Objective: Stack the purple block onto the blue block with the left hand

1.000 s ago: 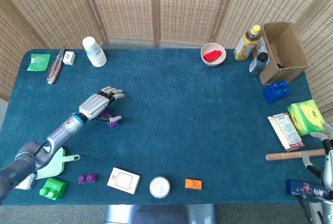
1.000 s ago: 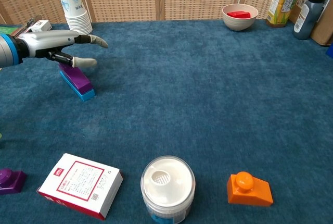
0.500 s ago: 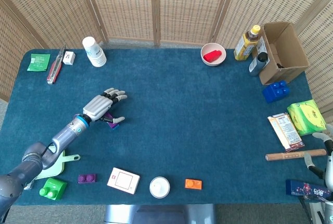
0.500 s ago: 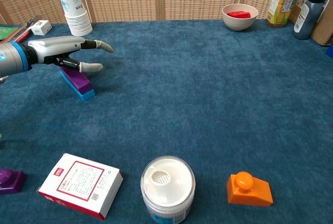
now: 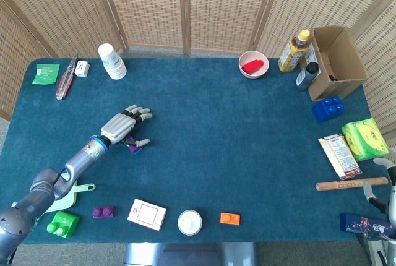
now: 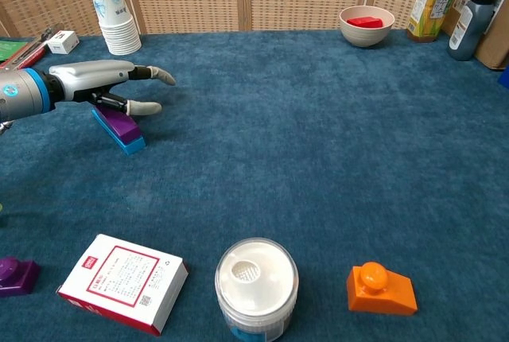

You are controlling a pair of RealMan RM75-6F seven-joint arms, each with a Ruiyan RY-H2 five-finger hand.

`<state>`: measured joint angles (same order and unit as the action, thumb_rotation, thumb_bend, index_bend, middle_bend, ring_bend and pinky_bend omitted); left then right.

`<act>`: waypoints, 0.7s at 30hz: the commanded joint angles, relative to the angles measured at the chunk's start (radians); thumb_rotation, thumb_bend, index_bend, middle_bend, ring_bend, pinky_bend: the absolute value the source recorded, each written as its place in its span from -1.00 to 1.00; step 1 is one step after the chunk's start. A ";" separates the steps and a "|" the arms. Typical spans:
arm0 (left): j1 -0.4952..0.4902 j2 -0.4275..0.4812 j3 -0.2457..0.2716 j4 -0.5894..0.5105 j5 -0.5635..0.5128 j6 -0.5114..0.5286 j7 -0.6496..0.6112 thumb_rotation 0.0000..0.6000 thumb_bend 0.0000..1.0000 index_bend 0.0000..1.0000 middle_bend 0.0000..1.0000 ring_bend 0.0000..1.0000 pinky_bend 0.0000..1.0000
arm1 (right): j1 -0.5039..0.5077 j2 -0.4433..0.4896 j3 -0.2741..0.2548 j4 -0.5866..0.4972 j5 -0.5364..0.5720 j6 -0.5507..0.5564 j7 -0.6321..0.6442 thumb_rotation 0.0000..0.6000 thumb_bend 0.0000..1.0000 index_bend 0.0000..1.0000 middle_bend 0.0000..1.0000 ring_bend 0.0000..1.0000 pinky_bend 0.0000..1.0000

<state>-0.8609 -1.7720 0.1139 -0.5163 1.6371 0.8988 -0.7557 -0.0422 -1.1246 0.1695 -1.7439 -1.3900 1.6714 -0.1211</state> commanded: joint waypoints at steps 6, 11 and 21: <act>-0.005 -0.007 0.000 0.009 0.002 -0.009 0.005 -0.47 -0.42 -0.79 -0.90 -1.00 -1.00 | -0.003 0.002 0.001 0.001 0.001 0.002 0.004 1.00 -0.43 -0.35 -0.66 -1.00 -0.84; -0.006 -0.011 0.001 0.017 0.003 -0.013 0.013 -0.46 -0.42 -0.79 -0.90 -1.00 -1.00 | -0.004 0.003 0.001 0.001 0.001 0.002 0.005 1.00 -0.43 -0.35 -0.66 -1.00 -0.84; -0.015 -0.019 0.003 0.034 0.006 -0.027 0.023 -0.46 -0.42 -0.79 -0.91 -1.00 -1.00 | -0.008 0.005 0.001 -0.005 0.000 0.007 0.001 1.00 -0.43 -0.35 -0.66 -1.00 -0.84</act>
<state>-0.8757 -1.7909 0.1165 -0.4828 1.6435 0.8721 -0.7325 -0.0507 -1.1195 0.1705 -1.7485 -1.3903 1.6783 -0.1201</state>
